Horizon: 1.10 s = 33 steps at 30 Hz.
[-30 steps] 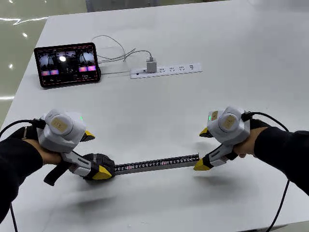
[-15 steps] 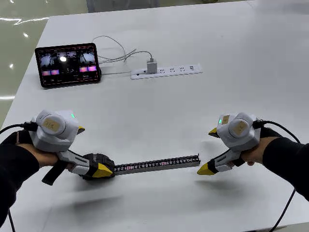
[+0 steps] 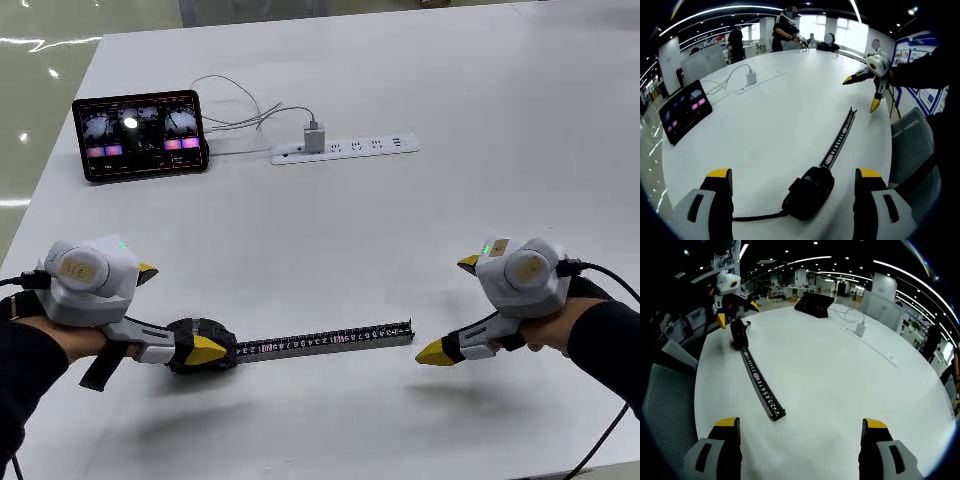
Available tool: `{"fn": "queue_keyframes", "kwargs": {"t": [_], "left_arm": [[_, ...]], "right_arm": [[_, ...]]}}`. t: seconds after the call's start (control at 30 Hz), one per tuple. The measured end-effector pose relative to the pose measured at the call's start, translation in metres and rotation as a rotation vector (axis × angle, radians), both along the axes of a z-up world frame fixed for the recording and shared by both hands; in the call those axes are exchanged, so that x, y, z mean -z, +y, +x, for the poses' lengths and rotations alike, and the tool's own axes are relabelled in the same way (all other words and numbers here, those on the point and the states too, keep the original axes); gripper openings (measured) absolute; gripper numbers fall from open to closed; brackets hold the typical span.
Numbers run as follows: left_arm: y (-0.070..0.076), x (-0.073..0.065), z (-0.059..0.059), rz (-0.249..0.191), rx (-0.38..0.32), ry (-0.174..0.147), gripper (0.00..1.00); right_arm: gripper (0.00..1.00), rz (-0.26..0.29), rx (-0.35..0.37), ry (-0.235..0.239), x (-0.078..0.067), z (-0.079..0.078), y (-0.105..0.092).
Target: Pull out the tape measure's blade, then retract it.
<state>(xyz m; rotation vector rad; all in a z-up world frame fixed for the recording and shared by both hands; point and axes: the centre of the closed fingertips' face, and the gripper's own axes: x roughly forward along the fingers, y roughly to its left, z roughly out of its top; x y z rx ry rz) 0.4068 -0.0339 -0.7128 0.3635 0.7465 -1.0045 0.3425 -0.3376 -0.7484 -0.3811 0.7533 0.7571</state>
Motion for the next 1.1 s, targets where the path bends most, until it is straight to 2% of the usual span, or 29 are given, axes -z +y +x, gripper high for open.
{"fn": "queue_keyframes", "kwargs": {"t": [0.1, 0.17, 0.27, 0.33, 0.4, 0.5, 0.53, 0.6, 0.67, 0.73, 0.87, 0.97, 1.03, 1.1], "left_arm": [[0.004, -0.002, 0.001, -0.013, -0.027, -0.015, 0.99], [0.007, -0.005, 0.003, -0.031, -0.056, -0.038, 0.99], [0.013, -0.007, 0.003, -0.035, -0.079, -0.06, 0.99], [0.016, -0.007, 0.0, -0.044, -0.095, -0.05, 0.99], [0.019, -0.006, -0.002, -0.04, -0.102, -0.061, 0.99], [0.024, -0.003, -0.008, -0.046, -0.109, -0.048, 0.99], [0.025, -0.002, -0.009, -0.044, -0.109, -0.048, 0.99], [0.028, -0.001, -0.013, -0.043, -0.111, -0.046, 0.99], [0.028, -0.001, -0.018, -0.052, -0.102, -0.046, 0.99], [0.03, 0.001, -0.021, -0.046, -0.097, -0.048, 0.99], [0.029, 0.0, -0.03, -0.069, -0.085, -0.048, 0.99], [0.031, 0.002, -0.033, -0.06, -0.089, -0.052, 0.99], [0.033, 0.005, -0.036, -0.061, -0.097, -0.04, 0.99], [0.034, 0.005, -0.038, -0.063, -0.097, -0.046, 0.99]], "right_arm": [[0.99, 0.013, 0.04, -0.005, -0.002, -0.001, -0.007], [0.99, 0.026, 0.048, -0.017, -0.005, -0.004, -0.008], [0.99, 0.032, 0.06, -0.017, -0.005, -0.006, -0.014], [0.99, 0.043, 0.069, -0.022, -0.007, -0.01, -0.015], [0.99, 0.046, 0.073, -0.025, -0.009, -0.014, -0.015], [0.99, 0.039, 0.073, -0.027, -0.009, -0.021, -0.019], [0.99, 0.056, 0.07, -0.03, -0.011, -0.023, -0.018], [0.99, 0.039, 0.081, -0.024, -0.009, -0.029, -0.022], [0.99, 0.06, 0.076, -0.012, -0.009, -0.034, -0.021], [0.99, 0.035, 0.072, -0.018, -0.007, -0.038, -0.024], [0.99, 0.044, 0.088, -0.02, -0.009, -0.042, -0.029], [0.99, 0.047, 0.1, -0.023, -0.009, -0.045, -0.033], [0.99, 0.05, 0.103, -0.032, -0.01, -0.047, -0.035], [0.99, 0.052, 0.107, -0.029, -0.01, -0.05, -0.037]]}}
